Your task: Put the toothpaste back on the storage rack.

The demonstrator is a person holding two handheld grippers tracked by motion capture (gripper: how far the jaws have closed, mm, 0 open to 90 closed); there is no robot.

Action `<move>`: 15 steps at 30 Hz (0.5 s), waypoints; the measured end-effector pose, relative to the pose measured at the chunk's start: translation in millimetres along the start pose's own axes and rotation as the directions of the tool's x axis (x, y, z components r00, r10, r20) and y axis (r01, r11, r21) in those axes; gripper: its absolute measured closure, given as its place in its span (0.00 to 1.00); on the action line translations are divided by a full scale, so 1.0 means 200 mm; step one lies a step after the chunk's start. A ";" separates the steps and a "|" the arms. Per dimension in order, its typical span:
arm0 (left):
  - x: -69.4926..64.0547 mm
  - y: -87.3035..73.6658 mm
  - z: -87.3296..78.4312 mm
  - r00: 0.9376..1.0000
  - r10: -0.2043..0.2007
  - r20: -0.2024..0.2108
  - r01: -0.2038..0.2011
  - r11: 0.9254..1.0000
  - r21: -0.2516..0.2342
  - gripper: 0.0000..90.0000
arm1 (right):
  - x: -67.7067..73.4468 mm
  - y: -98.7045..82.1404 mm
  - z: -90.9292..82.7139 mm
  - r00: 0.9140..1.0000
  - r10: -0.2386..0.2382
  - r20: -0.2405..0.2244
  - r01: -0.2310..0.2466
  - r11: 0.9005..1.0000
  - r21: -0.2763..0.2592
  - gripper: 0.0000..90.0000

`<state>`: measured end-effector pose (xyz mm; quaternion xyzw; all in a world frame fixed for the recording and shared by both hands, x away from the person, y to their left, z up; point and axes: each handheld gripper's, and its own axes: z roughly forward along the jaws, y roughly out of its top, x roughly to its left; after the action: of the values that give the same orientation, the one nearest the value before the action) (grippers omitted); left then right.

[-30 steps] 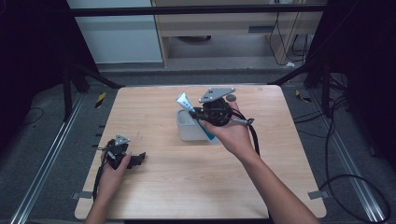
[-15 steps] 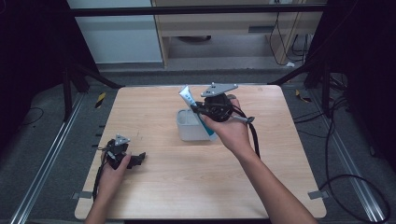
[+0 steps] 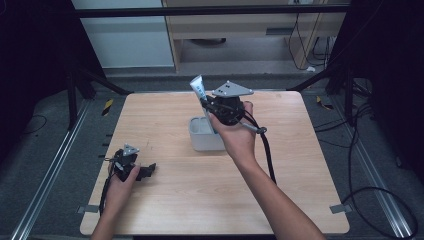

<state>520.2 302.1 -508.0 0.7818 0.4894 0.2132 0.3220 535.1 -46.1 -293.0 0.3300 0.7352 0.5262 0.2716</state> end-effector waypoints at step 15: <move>0.00 0.00 0.00 1.000 0.000 0.000 0.000 1.000 0.000 0.00 | -0.01 0.02 0.09 0.998 0.013 0.063 -0.010 0.999 -0.047 0.89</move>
<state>520.2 302.1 -507.9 0.7819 0.4893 0.2132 0.3221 550.0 -35.4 -294.5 0.3442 0.7118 0.5341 0.2994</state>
